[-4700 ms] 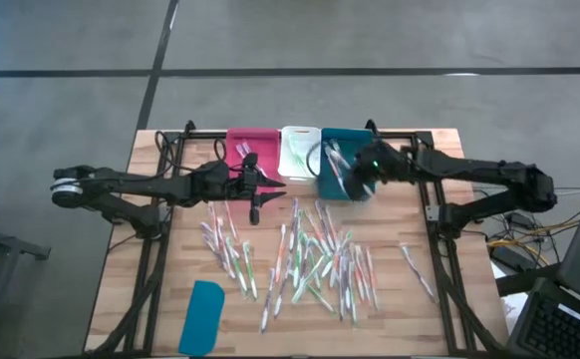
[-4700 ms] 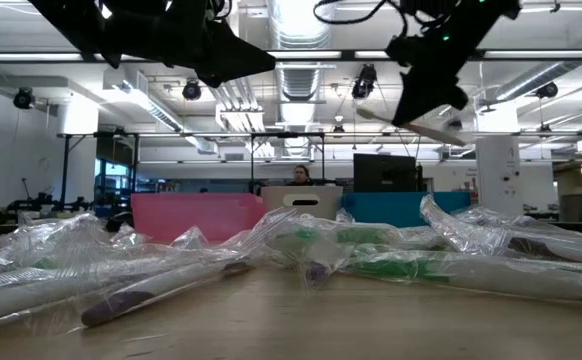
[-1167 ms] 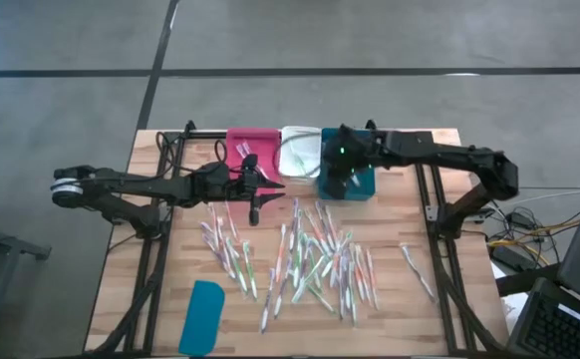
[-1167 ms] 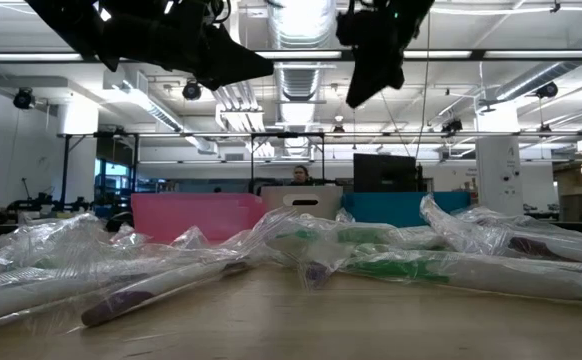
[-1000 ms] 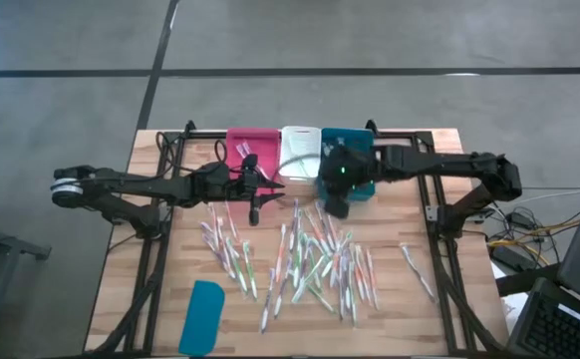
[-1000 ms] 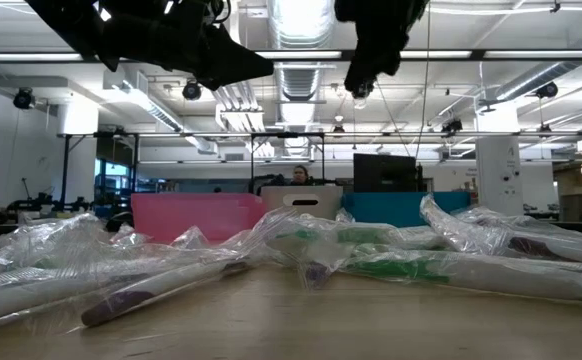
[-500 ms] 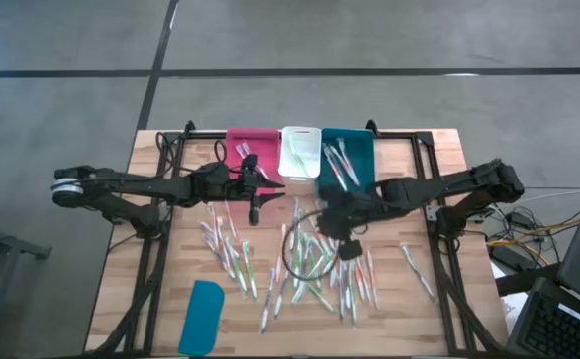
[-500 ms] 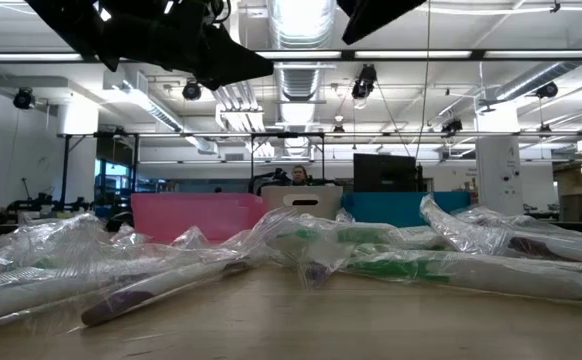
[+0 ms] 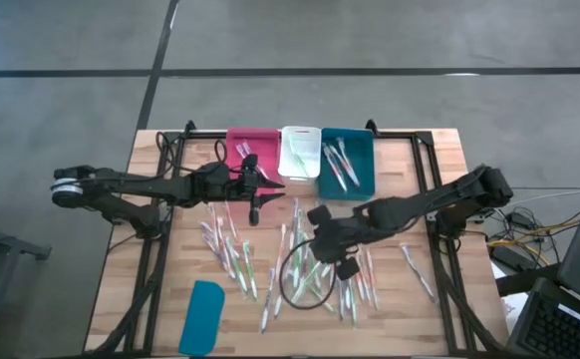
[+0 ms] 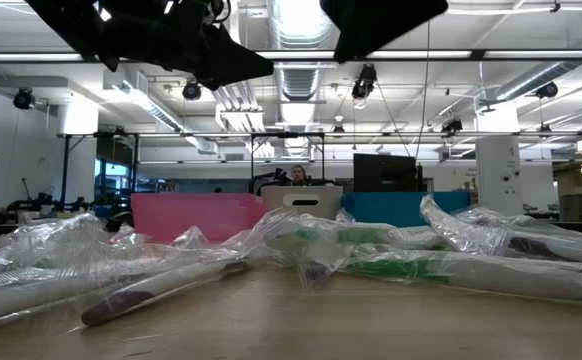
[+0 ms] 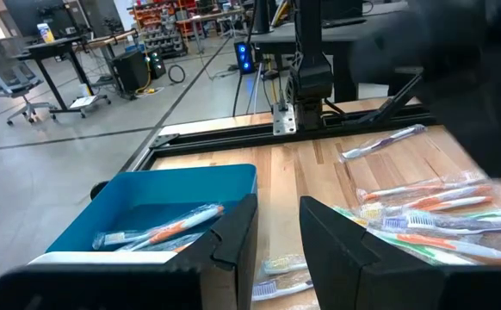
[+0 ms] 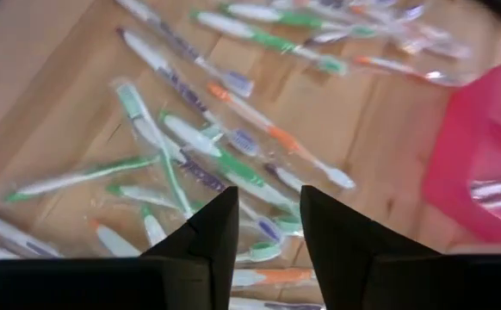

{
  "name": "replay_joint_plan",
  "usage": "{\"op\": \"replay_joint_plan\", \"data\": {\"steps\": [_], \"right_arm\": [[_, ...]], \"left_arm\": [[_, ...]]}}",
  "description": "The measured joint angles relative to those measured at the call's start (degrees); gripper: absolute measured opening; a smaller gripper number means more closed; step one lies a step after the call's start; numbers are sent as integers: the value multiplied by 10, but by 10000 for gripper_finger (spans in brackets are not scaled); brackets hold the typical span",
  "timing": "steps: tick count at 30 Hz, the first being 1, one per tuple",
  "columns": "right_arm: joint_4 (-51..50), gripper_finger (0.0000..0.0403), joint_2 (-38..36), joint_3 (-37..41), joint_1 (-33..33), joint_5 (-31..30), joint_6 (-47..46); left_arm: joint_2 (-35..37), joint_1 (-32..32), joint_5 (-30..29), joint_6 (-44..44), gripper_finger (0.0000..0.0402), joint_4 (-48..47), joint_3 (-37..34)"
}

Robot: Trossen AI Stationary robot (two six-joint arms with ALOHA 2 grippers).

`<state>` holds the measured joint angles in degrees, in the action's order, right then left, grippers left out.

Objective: Pick & Place Toothbrushes
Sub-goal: Put the green toothbrush into the white bin

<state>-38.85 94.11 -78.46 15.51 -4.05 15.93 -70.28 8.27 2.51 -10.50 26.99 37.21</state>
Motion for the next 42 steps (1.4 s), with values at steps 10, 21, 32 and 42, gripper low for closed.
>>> {"op": "replay_joint_plan", "data": {"steps": [10,21,32,42], "right_arm": [[2,152,81,0,20,0,-3],[7,148,164,0,28,0,-5],[-2,105,214,0,27,0,-9],[-17,22,181,0,27,1,-31]], "left_arm": [[0,0,0,0,94,0,0],[0,0,0,0,94,0,0],[0,0,0,0,94,0,0],[0,0,0,0,94,0,0]]}}
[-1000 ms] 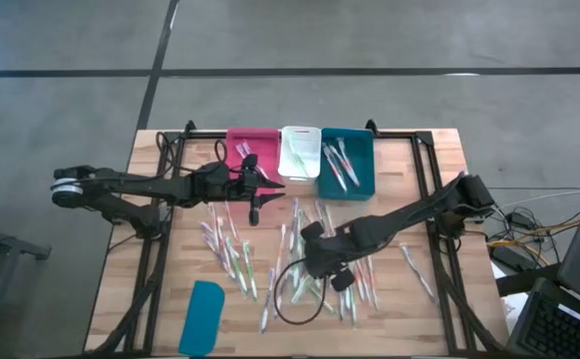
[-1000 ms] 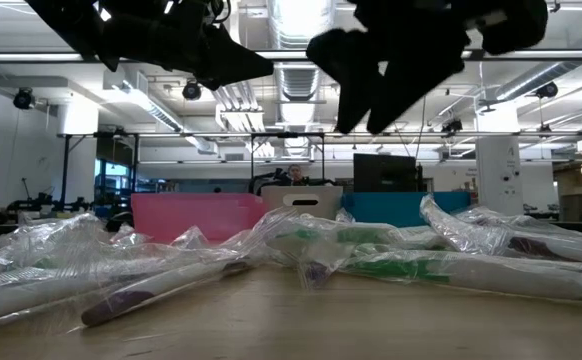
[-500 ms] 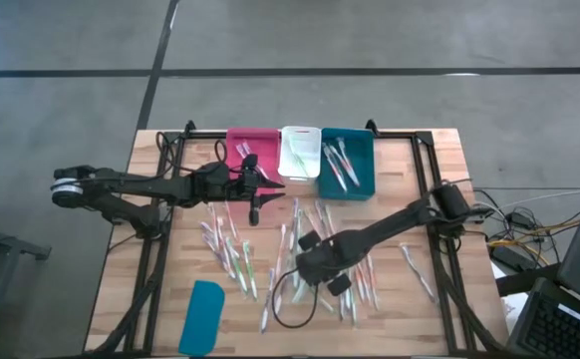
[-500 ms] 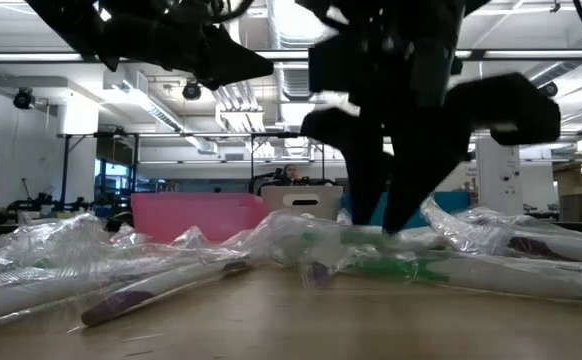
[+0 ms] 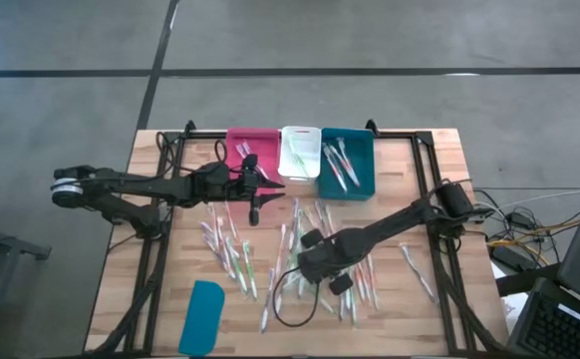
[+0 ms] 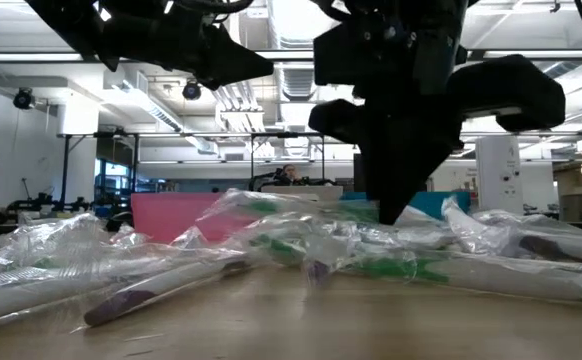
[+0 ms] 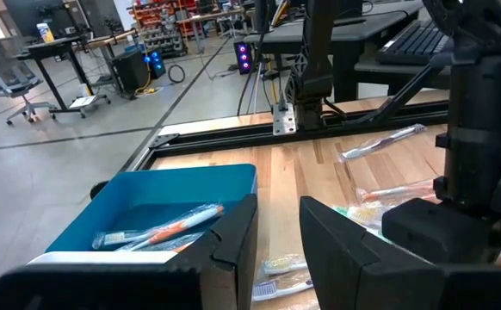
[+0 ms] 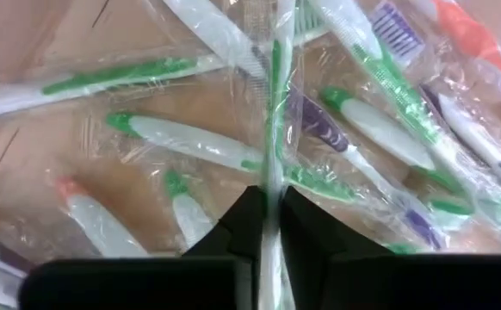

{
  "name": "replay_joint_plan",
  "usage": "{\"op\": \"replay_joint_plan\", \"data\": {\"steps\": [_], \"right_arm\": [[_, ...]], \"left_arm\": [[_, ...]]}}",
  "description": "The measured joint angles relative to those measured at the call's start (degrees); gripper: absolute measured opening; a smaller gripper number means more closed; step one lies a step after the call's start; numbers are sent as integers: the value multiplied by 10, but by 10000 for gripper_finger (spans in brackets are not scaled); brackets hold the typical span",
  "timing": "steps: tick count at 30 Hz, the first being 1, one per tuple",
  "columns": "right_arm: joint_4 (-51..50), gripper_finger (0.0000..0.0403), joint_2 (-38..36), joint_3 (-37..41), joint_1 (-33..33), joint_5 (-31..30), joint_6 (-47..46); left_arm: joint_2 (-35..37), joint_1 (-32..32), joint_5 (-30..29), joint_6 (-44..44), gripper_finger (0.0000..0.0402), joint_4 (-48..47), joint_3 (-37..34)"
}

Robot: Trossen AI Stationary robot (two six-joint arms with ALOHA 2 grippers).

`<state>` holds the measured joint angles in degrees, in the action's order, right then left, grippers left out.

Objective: Pick & Place Toothbrushes
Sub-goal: Put the green toothbrush into the white bin

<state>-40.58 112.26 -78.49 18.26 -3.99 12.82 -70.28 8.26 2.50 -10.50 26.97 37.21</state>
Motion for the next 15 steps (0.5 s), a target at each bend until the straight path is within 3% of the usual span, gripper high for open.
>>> {"op": "replay_joint_plan", "data": {"steps": [10,15], "right_arm": [[-32,18,-75,0,-1,-12,-24],[-29,21,-122,0,-2,-83,-48]], "left_arm": [[0,0,0,0,94,0,0],[0,0,0,0,94,0,0]]}}
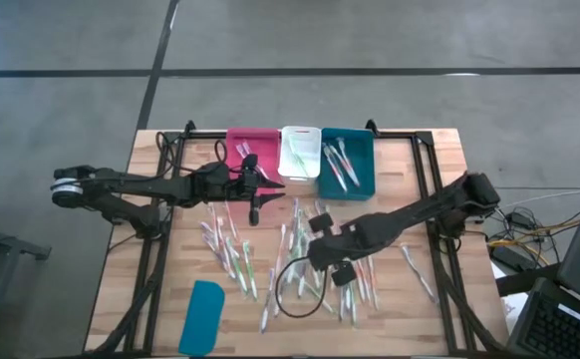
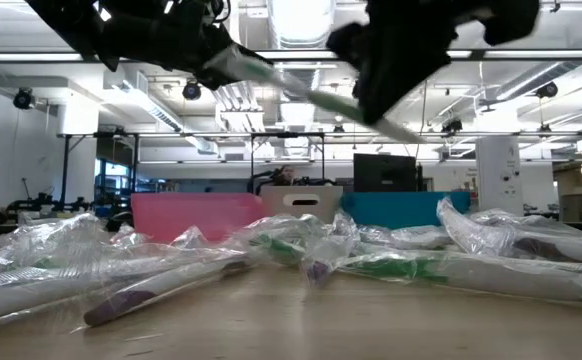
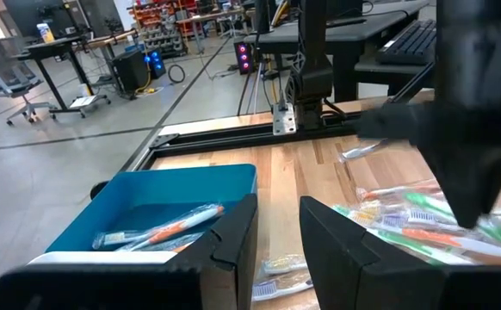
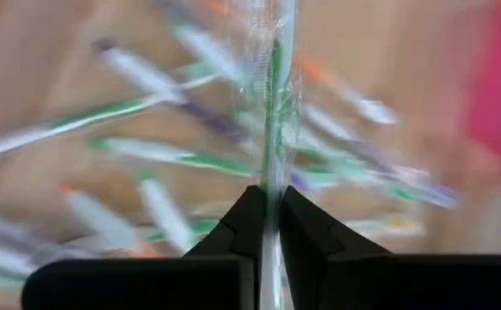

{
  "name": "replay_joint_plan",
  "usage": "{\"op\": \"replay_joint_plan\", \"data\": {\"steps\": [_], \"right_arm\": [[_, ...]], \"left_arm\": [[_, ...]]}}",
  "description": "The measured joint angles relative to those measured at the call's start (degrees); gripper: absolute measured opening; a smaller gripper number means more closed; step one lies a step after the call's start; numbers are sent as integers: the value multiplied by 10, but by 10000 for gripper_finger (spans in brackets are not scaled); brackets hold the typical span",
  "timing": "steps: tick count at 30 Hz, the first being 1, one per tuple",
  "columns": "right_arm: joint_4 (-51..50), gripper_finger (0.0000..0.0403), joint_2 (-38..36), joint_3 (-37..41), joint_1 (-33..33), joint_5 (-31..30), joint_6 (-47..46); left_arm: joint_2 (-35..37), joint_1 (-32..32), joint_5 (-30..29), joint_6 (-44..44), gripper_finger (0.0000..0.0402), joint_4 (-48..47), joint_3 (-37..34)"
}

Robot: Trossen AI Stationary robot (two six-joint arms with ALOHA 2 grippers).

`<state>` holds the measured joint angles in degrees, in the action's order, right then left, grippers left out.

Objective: Pick & Place Toothbrushes
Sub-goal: Put the green toothbrush into the white bin

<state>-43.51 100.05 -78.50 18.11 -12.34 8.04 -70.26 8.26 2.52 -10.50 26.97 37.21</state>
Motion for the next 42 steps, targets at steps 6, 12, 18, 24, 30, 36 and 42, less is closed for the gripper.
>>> {"op": "replay_joint_plan", "data": {"steps": [6,12,18,24,30,36,42], "right_arm": [[21,22,-62,0,-5,-126,9],[76,22,-116,0,-33,-180,11],[141,22,-152,0,-85,-183,10],[193,22,-157,0,-155,-171,7],[214,23,-156,0,-231,-99,-58],[237,23,-151,0,-298,-34,-117],[267,23,-130,0,-353,21,-158]], "left_arm": [[0,0,0,0,94,0,0],[0,0,0,0,94,0,0],[0,0,0,0,94,0,0],[0,0,0,0,94,0,0],[0,0,0,0,94,0,0],[0,0,0,0,94,0,0],[0,0,0,0,94,0,0]]}}
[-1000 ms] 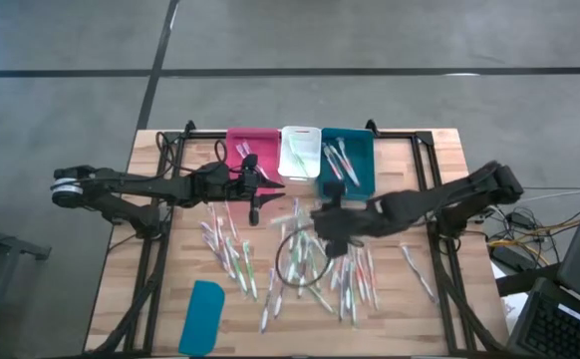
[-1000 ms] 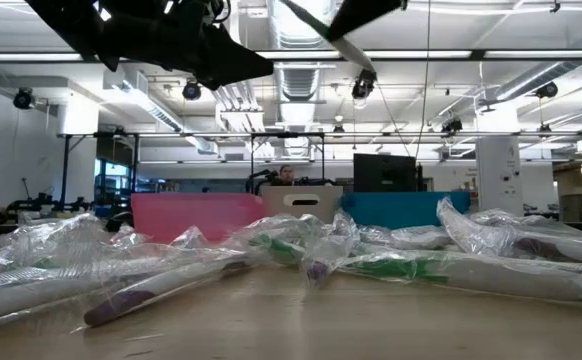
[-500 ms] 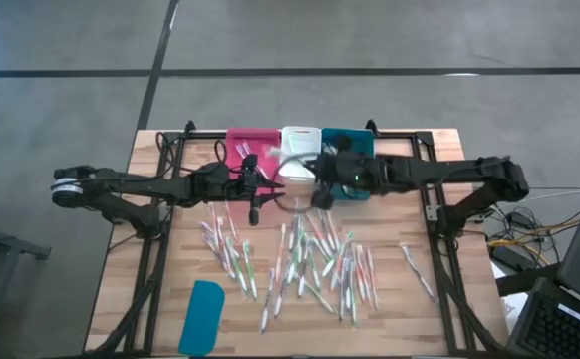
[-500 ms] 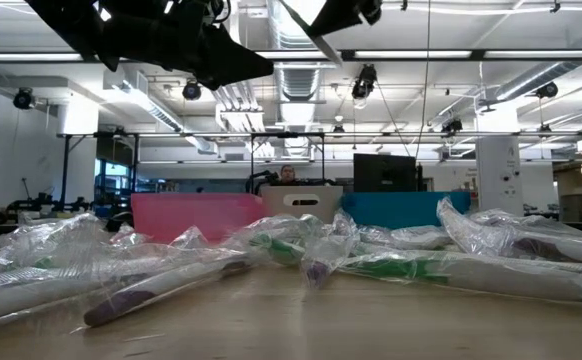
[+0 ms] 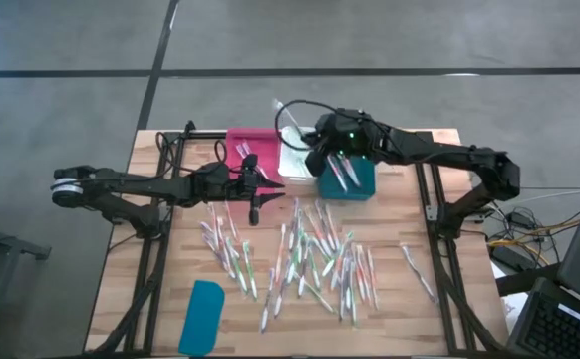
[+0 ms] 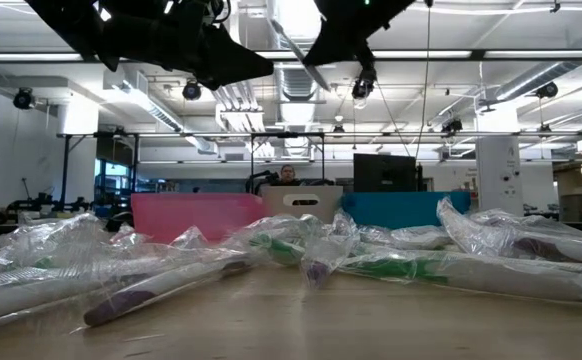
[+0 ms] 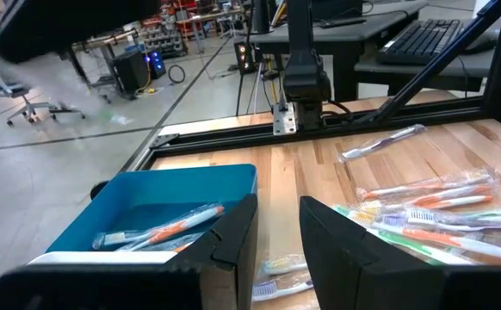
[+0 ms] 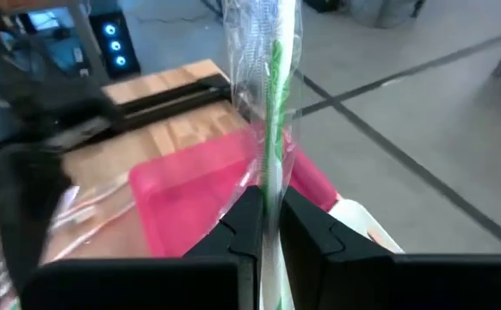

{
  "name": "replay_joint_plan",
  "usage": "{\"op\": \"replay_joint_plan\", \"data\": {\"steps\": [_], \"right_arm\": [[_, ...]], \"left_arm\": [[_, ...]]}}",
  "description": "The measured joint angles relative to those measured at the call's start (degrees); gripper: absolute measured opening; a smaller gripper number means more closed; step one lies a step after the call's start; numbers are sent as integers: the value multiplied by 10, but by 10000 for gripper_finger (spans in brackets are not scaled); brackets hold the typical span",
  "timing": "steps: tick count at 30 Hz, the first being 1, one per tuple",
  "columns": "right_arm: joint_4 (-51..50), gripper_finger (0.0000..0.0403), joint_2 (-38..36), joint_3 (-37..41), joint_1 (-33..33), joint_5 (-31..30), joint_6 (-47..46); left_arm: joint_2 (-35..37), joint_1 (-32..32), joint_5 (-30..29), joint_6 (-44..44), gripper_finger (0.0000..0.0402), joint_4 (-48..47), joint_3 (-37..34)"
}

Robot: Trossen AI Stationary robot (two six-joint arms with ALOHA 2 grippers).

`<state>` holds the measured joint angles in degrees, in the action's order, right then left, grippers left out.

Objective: Pick & Place Toothbrushes
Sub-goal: Put the green toothbrush into the white bin

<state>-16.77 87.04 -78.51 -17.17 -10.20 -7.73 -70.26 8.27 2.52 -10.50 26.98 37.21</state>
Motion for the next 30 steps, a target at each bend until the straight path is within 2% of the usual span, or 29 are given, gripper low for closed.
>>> {"op": "replay_joint_plan", "data": {"steps": [12,20,24,30], "right_arm": [[11,23,81,0,-77,5,-53],[24,23,149,0,-107,48,-91],[30,23,176,0,-119,49,-104],[29,23,213,-6,-131,95,-147]], "left_arm": [[0,0,0,0,94,0,0],[0,0,0,0,94,0,0],[0,0,0,0,94,0,0],[0,0,0,0,94,0,0]]}}
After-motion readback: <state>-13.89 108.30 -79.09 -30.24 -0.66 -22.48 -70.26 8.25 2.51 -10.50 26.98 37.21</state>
